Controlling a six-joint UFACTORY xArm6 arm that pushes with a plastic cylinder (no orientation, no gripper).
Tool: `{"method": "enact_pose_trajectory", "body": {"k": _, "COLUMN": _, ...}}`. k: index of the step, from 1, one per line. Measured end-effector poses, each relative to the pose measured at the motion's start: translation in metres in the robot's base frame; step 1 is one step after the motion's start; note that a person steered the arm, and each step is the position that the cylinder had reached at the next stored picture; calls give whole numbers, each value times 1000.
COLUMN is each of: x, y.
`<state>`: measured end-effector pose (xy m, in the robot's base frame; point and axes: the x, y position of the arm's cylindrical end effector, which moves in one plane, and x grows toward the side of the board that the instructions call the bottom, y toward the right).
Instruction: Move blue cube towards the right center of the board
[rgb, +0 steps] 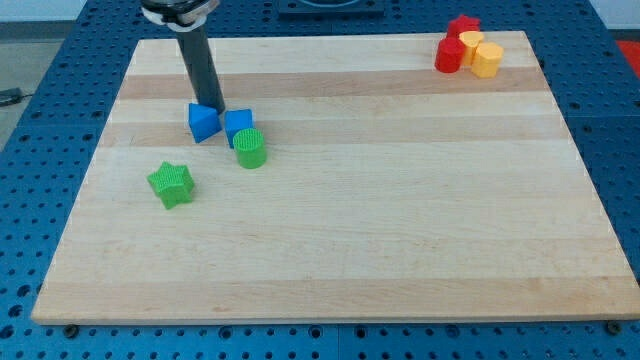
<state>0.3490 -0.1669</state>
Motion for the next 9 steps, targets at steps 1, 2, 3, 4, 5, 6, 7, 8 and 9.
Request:
{"method": "enact_pose_trajectory", "body": {"k": 1, "x": 27, "y": -6}}
{"method": "enact_pose_trajectory", "body": {"k": 2, "x": 44, "y": 9}}
{"method": "enact_pose_trajectory", "body": {"k": 3, "x": 44, "y": 52}}
{"method": "enact_pose_trajectory", "body": {"k": 4, "x": 37, "y": 62}}
{"method": "enact_pose_trajectory", "body": {"k": 5, "x": 21, "y": 64}}
{"method": "enact_pose_trajectory", "body": {"k": 6, "x": -5, "y": 62}}
{"method": "enact_pose_trajectory", "body": {"k": 7, "x": -3, "y": 68}}
{"method": "enact_pose_trajectory", "body": {"k": 8, "x": 21, "y": 68}}
{"method": "enact_pose_trajectory", "body": {"k": 9, "x": 33, "y": 80}}
